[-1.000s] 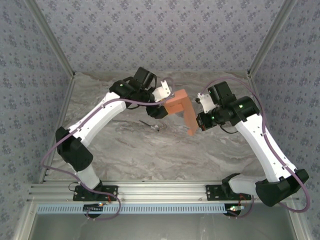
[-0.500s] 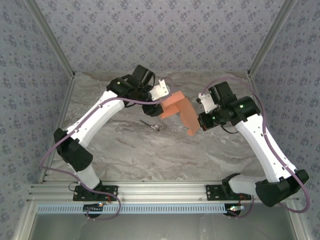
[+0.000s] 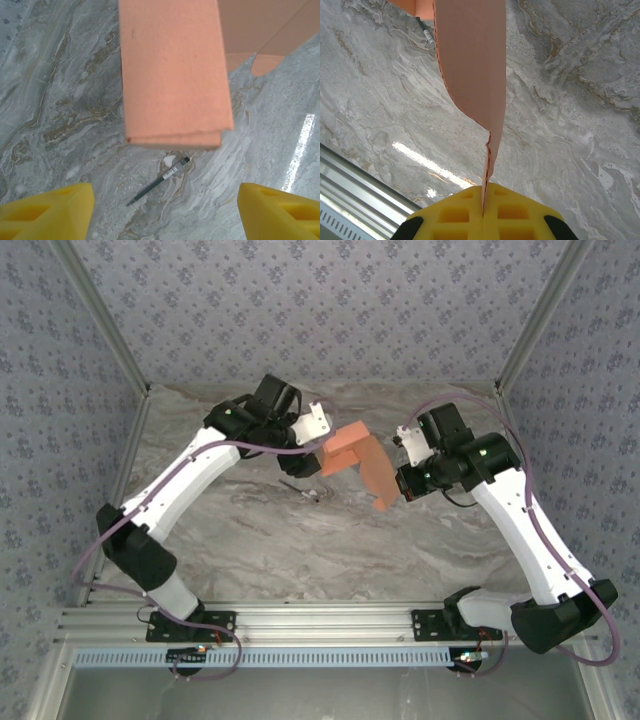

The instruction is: Fold the paper box

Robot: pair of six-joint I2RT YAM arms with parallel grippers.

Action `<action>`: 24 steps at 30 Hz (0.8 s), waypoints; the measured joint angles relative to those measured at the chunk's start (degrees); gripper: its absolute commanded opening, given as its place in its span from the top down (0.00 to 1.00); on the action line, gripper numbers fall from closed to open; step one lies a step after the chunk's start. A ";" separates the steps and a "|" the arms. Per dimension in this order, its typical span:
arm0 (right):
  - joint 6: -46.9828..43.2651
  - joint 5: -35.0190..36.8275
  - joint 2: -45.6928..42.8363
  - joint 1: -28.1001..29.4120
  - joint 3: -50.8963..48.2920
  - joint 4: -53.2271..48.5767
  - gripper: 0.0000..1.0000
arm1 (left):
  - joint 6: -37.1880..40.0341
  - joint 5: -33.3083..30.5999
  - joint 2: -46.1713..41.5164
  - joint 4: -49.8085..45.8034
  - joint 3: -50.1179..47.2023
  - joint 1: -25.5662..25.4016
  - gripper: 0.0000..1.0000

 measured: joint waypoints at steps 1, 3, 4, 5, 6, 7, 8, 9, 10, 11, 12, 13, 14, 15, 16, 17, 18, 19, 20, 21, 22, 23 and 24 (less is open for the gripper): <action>0.00 -0.09 0.00 0.00 0.00 0.02 1.00 | 0.09 0.55 1.33 0.07 0.68 0.00 0.22; 0.00 -0.15 0.00 0.00 -0.09 0.04 1.00 | 0.28 1.73 3.61 0.04 2.16 -0.04 0.22; 0.00 -0.15 0.00 0.00 -0.15 0.04 1.00 | 0.39 2.40 4.52 0.07 2.80 -0.07 0.22; 0.00 -0.15 0.00 0.00 -0.22 0.09 1.00 | 0.42 2.91 5.22 0.07 3.23 -0.15 0.22; 0.00 -0.17 0.02 0.00 -0.28 0.11 1.00 | 0.42 3.52 5.81 0.07 3.67 -0.28 0.23; 0.00 -0.17 0.02 0.02 -0.35 0.15 1.00 | 0.42 4.13 6.34 0.07 4.11 -0.44 0.23; 0.00 -0.17 0.00 0.02 -0.37 0.17 1.00 | 0.39 4.50 6.69 0.09 4.44 -0.66 0.25; 0.00 -0.17 0.02 0.02 -0.39 0.20 1.00 | 0.42 4.92 7.06 0.07 4.94 -0.76 0.27; 0.02 -0.17 0.00 0.02 -0.39 0.22 1.00 | 0.37 5.38 7.48 0.04 5.62 -0.81 0.29; 0.00 -0.17 0.02 0.07 -0.42 0.22 1.00 | 0.39 5.70 7.89 0.04 6.23 -0.96 0.31; 0.02 -0.17 0.00 0.07 -0.42 0.22 1.00 | 0.33 6.03 8.37 0.04 7.15 -1.03 0.35; 0.02 -0.15 0.00 0.07 -0.42 0.20 1.00 | 0.24 6.36 8.85 0.04 7.96 -1.05 0.38; 0.00 -0.15 0.02 0.07 -0.42 0.22 1.00 | 0.26 6.64 9.16 0.04 8.59 -1.03 0.40; 0.02 -0.15 0.00 0.07 -0.42 0.20 1.00 | 0.15 6.93 9.44 0.07 9.20 -1.03 0.44; 0.02 -0.15 0.02 0.07 -0.42 0.22 1.00 | -0.04 7.13 9.73 0.00 9.70 -1.03 0.47; 0.02 -0.15 0.02 0.07 -0.42 0.22 1.00 | -0.22 7.19 9.97 0.02 10.03 -1.03 0.50; 0.02 -0.15 0.00 0.07 -0.42 0.20 1.00 | -0.37 7.19 10.16 0.04 10.29 -1.01 0.51; 0.02 -0.15 0.00 0.07 -0.42 0.17 1.00 | -0.68 7.17 10.36 0.09 10.40 -1.01 0.53; 0.02 -0.15 0.00 0.07 -0.42 0.13 1.00 | -0.79 7.15 10.45 0.09 10.43 -1.01 0.54; 0.02 -0.15 0.00 0.07 -0.42 0.07 1.00 | -0.96 7.15 10.54 0.07 10.40 -1.01 0.56; 0.02 -0.15 0.00 0.07 -0.42 0.02 1.00 | -1.27 7.15 10.58 0.09 10.43 -1.01 0.57; 0.02 -0.17 0.00 0.07 -0.42 0.04 1.00 | -1.40 7.15 10.62 0.09 10.40 -1.01 0.58; 0.02 -0.15 0.00 0.07 -0.42 0.04 1.00 | -1.62 7.13 10.64 0.09 10.40 -1.01 0.59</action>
